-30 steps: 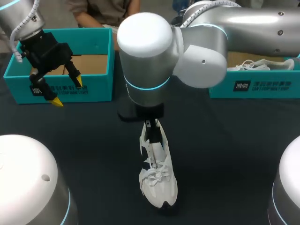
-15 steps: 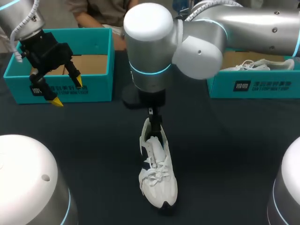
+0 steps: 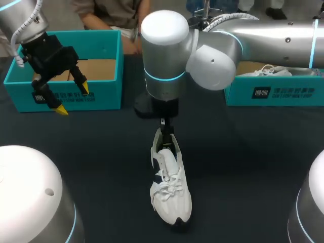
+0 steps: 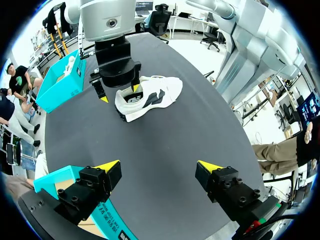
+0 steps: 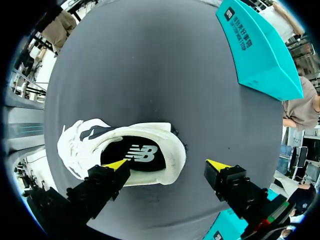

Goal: Take the shoe out of the shoebox, open the shoe tongue, remove and reinsert the insole, then place the shoe into the shoebox

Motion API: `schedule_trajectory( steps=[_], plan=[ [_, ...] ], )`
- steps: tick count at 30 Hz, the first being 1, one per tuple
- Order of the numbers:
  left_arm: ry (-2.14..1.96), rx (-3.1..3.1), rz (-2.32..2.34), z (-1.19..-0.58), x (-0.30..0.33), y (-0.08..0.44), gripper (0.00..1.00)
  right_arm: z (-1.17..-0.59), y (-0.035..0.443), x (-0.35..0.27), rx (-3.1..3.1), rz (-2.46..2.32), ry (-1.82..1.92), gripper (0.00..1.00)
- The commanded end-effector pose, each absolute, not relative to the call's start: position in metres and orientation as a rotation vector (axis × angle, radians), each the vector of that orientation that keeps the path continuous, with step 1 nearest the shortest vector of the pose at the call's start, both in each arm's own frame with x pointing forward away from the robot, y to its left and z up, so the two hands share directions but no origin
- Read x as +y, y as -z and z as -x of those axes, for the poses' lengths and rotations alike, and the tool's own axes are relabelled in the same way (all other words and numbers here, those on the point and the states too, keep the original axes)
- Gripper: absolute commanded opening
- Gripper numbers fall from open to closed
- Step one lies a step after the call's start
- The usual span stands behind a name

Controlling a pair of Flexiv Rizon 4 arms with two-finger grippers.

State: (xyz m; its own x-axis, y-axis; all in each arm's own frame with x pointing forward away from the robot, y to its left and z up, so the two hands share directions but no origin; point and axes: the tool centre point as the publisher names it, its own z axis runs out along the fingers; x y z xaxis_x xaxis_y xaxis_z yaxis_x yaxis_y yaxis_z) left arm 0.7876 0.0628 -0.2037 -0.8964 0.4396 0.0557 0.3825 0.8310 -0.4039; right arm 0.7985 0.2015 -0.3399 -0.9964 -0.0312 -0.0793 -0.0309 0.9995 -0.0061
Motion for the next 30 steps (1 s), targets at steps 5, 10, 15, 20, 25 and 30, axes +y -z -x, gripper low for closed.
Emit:
schedule_trajectory(
  steps=[5, 10, 15, 20, 25, 30],
  plan=[
    [-0.583, -2.865, 0.647, -0.788, 0.063, 0.204, 1.0, -0.807, 0.353, 0.196, 3.061, -0.018, -0.015, 1.0],
    [-0.583, -2.865, 0.647, -0.788, 0.063, 0.204, 1.0, -0.81, 0.352, 0.191, 3.056, -0.038, -0.007, 1.0],
    [-0.583, -2.865, 0.647, -0.788, 0.063, 0.204, 1.0, -0.81, 0.351, 0.188, 3.048, -0.048, -0.016, 1.0],
    [-0.583, -2.865, 0.647, -0.788, 0.063, 0.204, 1.0, -0.81, 0.35, 0.189, 3.047, -0.05, -0.018, 1.0],
    [-0.583, -2.865, 0.647, -0.788, 0.063, 0.204, 1.0, -0.812, 0.352, 0.193, 3.048, -0.037, -0.026, 1.0],
    [-0.583, -2.865, 0.647, -0.788, 0.063, 0.204, 1.0, -0.814, 0.352, 0.198, 3.047, -0.028, -0.032, 1.0]
  ],
)
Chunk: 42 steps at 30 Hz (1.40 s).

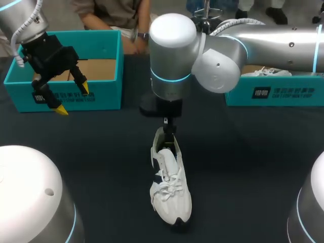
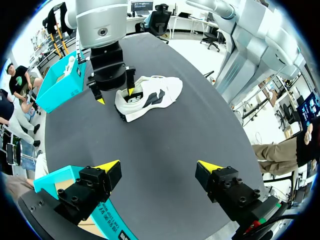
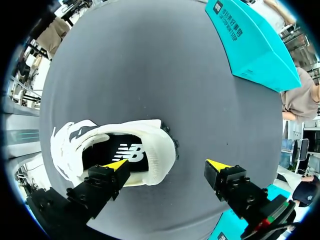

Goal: Take the shoe out of the shoebox, open the shoe tongue, remove and reinsert the insole, then place the shoe into the shoebox

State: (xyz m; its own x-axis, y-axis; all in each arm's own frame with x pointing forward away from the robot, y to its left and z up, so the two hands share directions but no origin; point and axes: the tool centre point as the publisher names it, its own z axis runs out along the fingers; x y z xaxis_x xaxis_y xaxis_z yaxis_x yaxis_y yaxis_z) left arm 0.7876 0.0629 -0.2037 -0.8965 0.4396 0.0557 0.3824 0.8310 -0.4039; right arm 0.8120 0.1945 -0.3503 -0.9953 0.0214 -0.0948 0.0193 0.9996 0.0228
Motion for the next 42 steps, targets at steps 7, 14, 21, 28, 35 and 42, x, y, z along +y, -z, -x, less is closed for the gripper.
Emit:
schedule_trajectory(
  steps=[7, 14, 21, 28, 35, 42],
  plan=[
    [-0.583, -2.865, 0.647, -0.788, 0.063, 0.204, 1.0, -0.816, 0.35, 0.201, 3.043, -0.018, -0.026, 1.0],
    [-0.583, -2.865, 0.647, -0.788, 0.063, 0.204, 1.0, -0.815, 0.348, 0.2, 3.038, -0.02, -0.009, 0.0],
    [-0.583, -2.865, 0.647, -0.788, 0.063, 0.204, 1.0, -0.809, 0.35, 0.202, 3.043, -0.023, 0.0, 0.0],
    [-0.583, -2.865, 0.647, -0.788, 0.063, 0.204, 1.0, -0.801, 0.356, 0.209, 3.057, -0.017, -0.007, 0.0],
    [-0.583, -2.865, 0.647, -0.788, 0.063, 0.204, 1.0, -0.797, 0.36, 0.211, 3.064, -0.021, -0.014, 0.0],
    [-0.583, -2.865, 0.647, -0.788, 0.063, 0.204, 1.0, -0.795, 0.346, 0.211, 3.039, -0.019, 0.024, 0.0]
  ],
)
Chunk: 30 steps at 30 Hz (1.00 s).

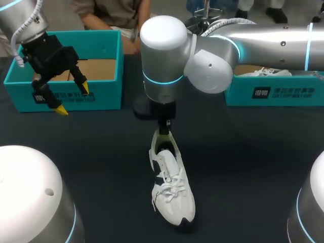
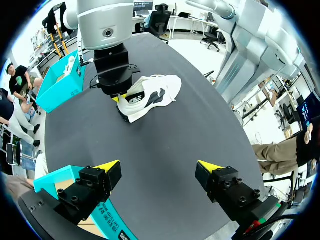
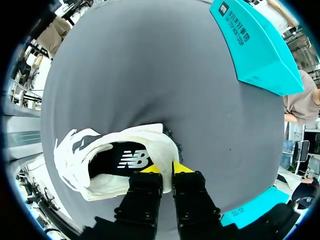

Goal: Take the shoe out of the shoebox, open the shoe tongue, remove and reinsert the insole, then place the shoe into the shoebox

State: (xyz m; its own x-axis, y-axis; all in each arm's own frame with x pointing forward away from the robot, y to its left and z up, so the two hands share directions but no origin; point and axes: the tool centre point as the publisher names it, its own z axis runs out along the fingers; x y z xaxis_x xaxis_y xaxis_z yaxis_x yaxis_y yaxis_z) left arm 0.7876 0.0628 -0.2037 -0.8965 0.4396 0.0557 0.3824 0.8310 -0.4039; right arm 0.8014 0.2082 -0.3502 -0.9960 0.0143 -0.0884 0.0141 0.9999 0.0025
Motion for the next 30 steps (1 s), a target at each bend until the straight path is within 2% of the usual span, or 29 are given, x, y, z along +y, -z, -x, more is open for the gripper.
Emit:
schedule_trajectory(
  steps=[1, 15, 30],
  plan=[
    [-0.583, -2.865, 0.647, -0.788, 0.063, 0.204, 1.0, -0.794, 0.343, 0.211, 3.036, -0.016, 0.026, 0.0],
    [-0.583, -2.865, 0.647, -0.788, 0.063, 0.204, 1.0, -0.797, 0.277, 0.196, 3.002, 0.0, 0.1, 0.0],
    [-0.583, -2.865, 0.647, -0.788, 0.063, 0.204, 1.0, -0.828, 0.161, 0.177, 2.952, 0.031, 0.149, 0.0]
  ],
)
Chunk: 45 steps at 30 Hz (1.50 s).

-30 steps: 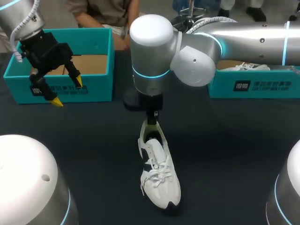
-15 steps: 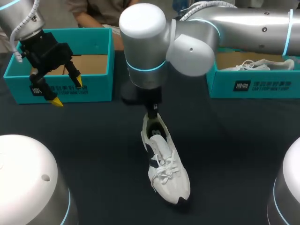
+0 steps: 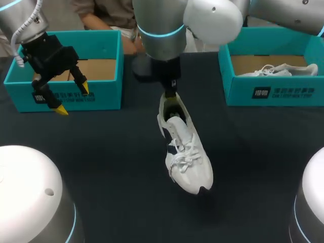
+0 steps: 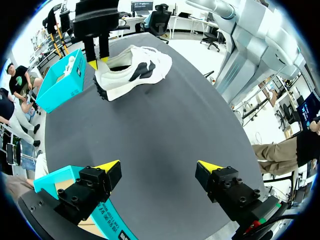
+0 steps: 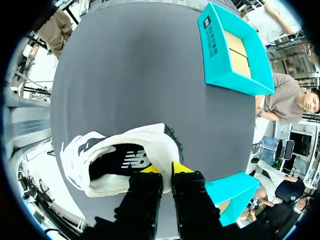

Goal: Take the shoe out of the shoebox, open the shoe tongue, remove and reinsert the insole, then place the shoe into the shoebox

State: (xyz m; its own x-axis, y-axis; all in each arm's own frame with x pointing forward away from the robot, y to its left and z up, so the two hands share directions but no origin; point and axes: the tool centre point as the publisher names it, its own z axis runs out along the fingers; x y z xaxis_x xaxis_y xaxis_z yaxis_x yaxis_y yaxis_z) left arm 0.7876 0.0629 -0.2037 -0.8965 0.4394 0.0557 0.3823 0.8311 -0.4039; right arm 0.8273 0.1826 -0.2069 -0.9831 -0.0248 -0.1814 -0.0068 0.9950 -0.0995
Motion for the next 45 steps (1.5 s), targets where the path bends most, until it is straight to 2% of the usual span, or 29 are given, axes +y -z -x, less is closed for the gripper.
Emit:
schedule_trajectory(
  steps=[1, 7, 38, 45],
  plan=[
    [-0.583, -2.865, 0.647, -0.788, 0.063, 0.204, 1.0, -0.83, 0.154, 0.176, 2.943, 0.03, 0.164, 0.0],
    [-0.583, -2.865, 0.647, -0.788, 0.063, 0.204, 1.0, -0.838, 0.133, 0.174, 2.928, 0.049, 0.176, 0.0],
    [-0.583, -2.865, 0.647, -0.788, 0.063, 0.204, 1.0, -0.839, 0.132, 0.175, 2.929, 0.058, 0.18, 0.0],
    [-0.583, -2.865, 0.647, -0.788, 0.063, 0.204, 1.0, -0.88, 0.111, 0.138, 2.91, 0.036, 0.123, 0.0]
  ],
)
